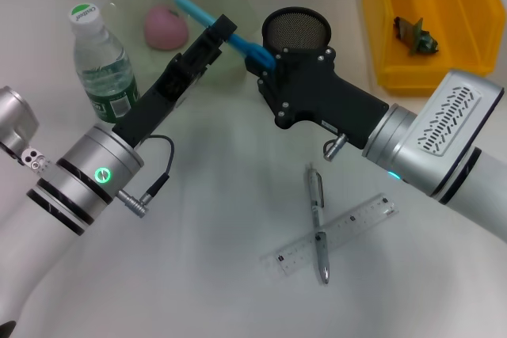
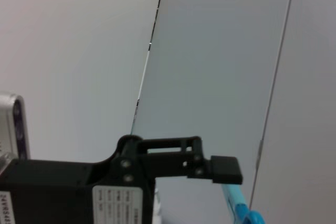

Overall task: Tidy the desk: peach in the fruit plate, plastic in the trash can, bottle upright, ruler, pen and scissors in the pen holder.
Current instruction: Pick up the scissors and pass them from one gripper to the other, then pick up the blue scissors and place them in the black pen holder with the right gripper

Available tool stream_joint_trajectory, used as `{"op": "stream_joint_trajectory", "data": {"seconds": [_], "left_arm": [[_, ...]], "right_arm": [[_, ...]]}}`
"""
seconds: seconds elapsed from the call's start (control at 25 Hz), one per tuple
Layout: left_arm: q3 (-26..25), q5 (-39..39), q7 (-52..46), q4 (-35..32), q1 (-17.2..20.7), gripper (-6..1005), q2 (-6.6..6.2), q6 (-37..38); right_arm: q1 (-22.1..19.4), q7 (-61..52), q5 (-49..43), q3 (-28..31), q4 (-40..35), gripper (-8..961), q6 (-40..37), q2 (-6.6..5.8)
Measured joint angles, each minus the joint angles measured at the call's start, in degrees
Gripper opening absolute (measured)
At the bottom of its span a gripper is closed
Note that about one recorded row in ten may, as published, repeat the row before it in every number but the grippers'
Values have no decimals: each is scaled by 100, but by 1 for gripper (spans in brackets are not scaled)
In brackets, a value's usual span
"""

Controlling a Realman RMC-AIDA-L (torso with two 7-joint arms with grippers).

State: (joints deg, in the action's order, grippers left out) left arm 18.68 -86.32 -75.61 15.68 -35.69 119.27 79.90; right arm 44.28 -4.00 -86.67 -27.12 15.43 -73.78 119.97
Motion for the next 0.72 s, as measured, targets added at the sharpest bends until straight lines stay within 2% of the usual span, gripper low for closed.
{"op": "stream_joint_trajectory", "data": {"seconds": [0.32, 0.56, 0.72], "left_arm": [[205, -99, 1472, -296, 94, 802, -1, -11], [231, -590, 2694, -585, 297, 802, -10, -2], [236, -1122, 3006, -1159, 491, 802, -38, 288]], "right_arm": [[-125, -736, 0, -20, -322, 70, -140, 0], [-249, -1760, -417, -52, -762, 73, -364, -12], [-289, -2569, -858, -55, -1109, 75, -471, -34]]}}
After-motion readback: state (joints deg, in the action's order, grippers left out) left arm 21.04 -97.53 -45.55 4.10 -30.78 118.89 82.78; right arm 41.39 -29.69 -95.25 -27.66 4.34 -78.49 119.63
